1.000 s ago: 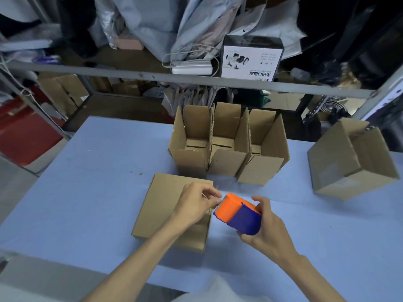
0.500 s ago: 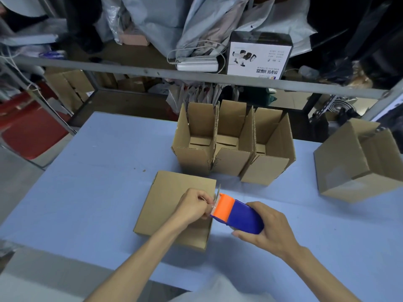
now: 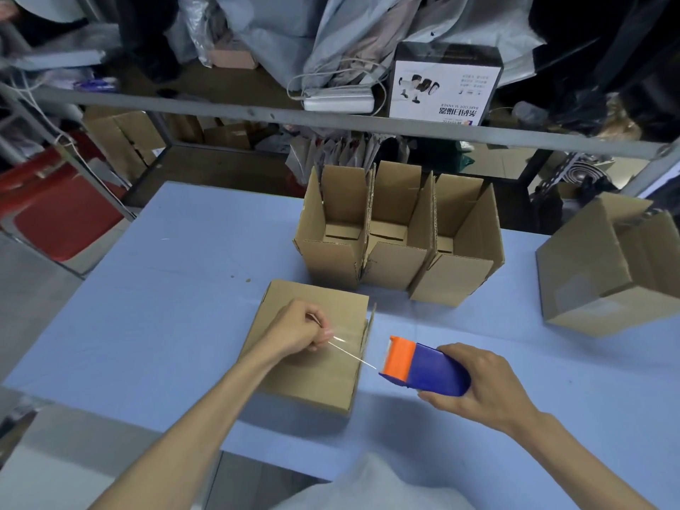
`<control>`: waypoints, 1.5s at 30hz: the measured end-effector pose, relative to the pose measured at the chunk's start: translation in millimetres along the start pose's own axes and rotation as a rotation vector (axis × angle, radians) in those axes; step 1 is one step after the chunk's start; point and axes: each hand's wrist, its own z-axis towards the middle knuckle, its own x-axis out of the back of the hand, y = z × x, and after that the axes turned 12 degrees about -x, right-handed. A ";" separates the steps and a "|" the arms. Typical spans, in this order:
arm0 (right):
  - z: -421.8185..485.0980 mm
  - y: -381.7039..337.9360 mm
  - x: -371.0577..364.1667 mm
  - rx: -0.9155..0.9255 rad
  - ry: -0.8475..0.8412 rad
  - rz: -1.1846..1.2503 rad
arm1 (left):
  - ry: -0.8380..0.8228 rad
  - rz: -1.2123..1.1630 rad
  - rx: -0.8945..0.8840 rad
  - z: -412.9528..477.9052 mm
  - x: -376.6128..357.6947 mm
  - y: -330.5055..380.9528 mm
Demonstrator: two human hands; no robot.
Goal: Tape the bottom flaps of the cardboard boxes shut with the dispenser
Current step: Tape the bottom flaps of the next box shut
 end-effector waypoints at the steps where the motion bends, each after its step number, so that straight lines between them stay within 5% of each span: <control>1: 1.3 -0.8 -0.4 -0.008 -0.005 -0.014 | -0.017 0.008 -0.006 0.1 0.2 -2.3; 20: 9.7 -4.6 -3.3 -0.012 -0.104 -0.166 | 0.091 -0.062 0.063 -16.9 -25.4 -20.2; 30: 13.2 -0.1 -11.8 0.001 -0.120 -0.209 | 0.224 0.153 -0.048 -23.2 -37.2 -22.9; 38: 17.7 1.5 -18.3 -0.007 -0.168 -0.257 | 0.156 0.614 -0.034 -12.9 -27.1 -26.3; 45: 35.6 -27.7 -34.3 0.000 -0.233 -0.356 | 0.107 0.539 -0.308 -18.6 -39.6 -30.2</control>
